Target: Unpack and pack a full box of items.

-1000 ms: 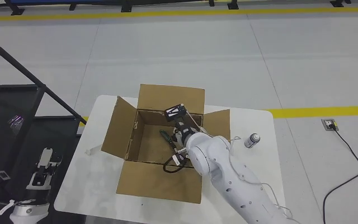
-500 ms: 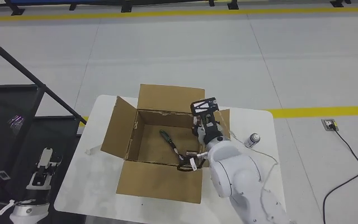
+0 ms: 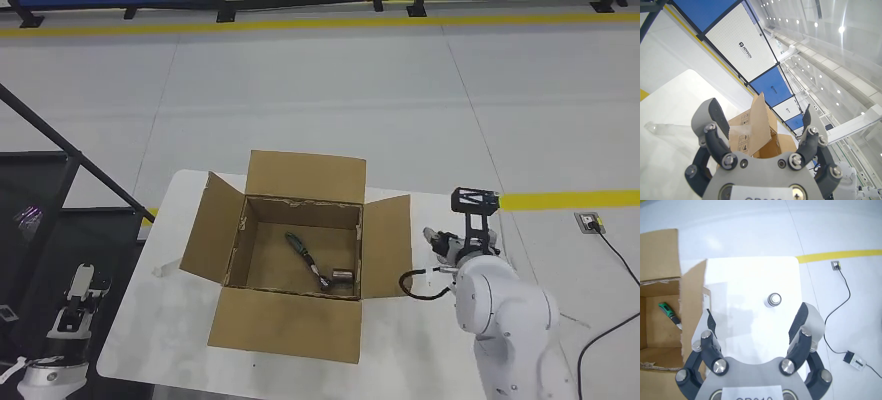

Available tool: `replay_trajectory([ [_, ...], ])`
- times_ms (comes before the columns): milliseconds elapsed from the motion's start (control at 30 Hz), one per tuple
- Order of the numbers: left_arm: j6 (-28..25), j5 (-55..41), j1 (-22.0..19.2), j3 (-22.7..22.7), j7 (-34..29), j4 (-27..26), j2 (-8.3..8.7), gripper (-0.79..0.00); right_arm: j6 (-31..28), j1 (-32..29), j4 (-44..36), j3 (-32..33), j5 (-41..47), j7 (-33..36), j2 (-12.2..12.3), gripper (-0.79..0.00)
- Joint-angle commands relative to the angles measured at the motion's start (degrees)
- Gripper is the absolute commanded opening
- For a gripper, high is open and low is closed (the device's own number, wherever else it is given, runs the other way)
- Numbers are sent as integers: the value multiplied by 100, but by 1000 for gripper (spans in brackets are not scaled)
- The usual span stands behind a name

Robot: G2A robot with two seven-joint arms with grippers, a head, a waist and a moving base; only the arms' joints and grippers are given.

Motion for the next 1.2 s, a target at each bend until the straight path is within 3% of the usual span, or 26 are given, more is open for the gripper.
replay_trajectory([
  [0,0,0,0,0,0,0,0,0,-90,65,328,183,223,31,6,0],
  [200,0,0,0,0,0,0,0,0,-310,382,1536,660,865,-126,28,0],
  [400,0,0,0,0,0,0,0,0,-438,533,2132,860,1237,-637,48,-65],
  [533,0,0,0,0,0,0,0,0,-509,716,2536,869,1333,-813,59,-68],
  [900,0,0,0,0,0,0,0,0,-629,1199,3494,804,1540,-911,83,-289],
  [1033,0,0,0,0,0,0,0,0,-635,1293,3682,771,1579,-984,91,-493],
  [1133,0,0,0,0,0,0,0,0,-602,1330,3732,748,1557,-1002,101,-767],
  [1167,0,0,0,0,0,0,0,0,-545,1331,3718,733,1515,-1015,102,-785],
])
